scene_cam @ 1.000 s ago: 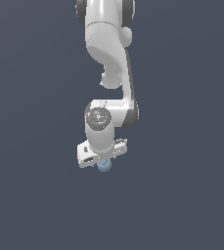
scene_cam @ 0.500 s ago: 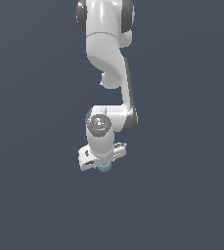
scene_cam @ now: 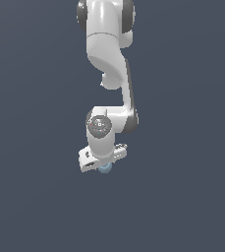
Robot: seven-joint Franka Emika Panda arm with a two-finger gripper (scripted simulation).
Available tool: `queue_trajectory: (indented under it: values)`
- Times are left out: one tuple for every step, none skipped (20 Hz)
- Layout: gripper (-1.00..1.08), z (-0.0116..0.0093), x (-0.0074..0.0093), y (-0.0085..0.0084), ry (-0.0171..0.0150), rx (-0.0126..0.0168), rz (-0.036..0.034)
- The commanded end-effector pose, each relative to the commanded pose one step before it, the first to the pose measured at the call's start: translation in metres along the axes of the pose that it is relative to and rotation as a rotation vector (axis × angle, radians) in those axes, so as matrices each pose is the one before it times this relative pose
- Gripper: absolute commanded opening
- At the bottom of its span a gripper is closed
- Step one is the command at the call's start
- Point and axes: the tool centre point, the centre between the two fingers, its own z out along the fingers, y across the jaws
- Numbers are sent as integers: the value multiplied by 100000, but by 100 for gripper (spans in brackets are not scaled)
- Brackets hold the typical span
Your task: Pick up the object and move it to a goal position.
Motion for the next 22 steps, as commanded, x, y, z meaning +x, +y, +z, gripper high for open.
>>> queue_trajectory:
  values:
    - [-100,-47,1,-1,32,-14,-1]
    - [-100,-76,-13,-10,0,0,0]
    - [-100,-127,-21,-16,0,0,0]
    - [-100,-178,-30,-23,0,0,0]
    - [-100,-230,-38,-29,0,0,0]
    - [-100,-282,-47,-36,0,0,0]
    - [-100,-336,-56,-43,0,0,0]
    - [-100,-390,-65,-50,0,0,0]
    - [-100,-445,-74,-57,0,0,0]
    - [-100,-501,-83,-64,0,0,0]
    - [-100,-559,-92,-71,0,0,0]
    - [-100,-618,-102,-78,0,0,0]
    - [-100,-668,-103,-102,-32,-30,-22]
    - [-100,-743,-121,-94,0,0,0]
    - [-100,-809,-131,-102,0,0,0]
    - [-100,-877,-142,-110,0,0,0]
    - [-100,-946,-152,-118,0,0,0]
    - [-100,-1009,-161,-126,0,0,0]
    - [-100,-1066,-169,-133,0,0,0]
    - [-100,-1117,-176,-139,0,0,0]
    - [-100,-1167,-173,-168,-12,-37,-29]
    - [-100,-1199,-186,-148,0,0,0]
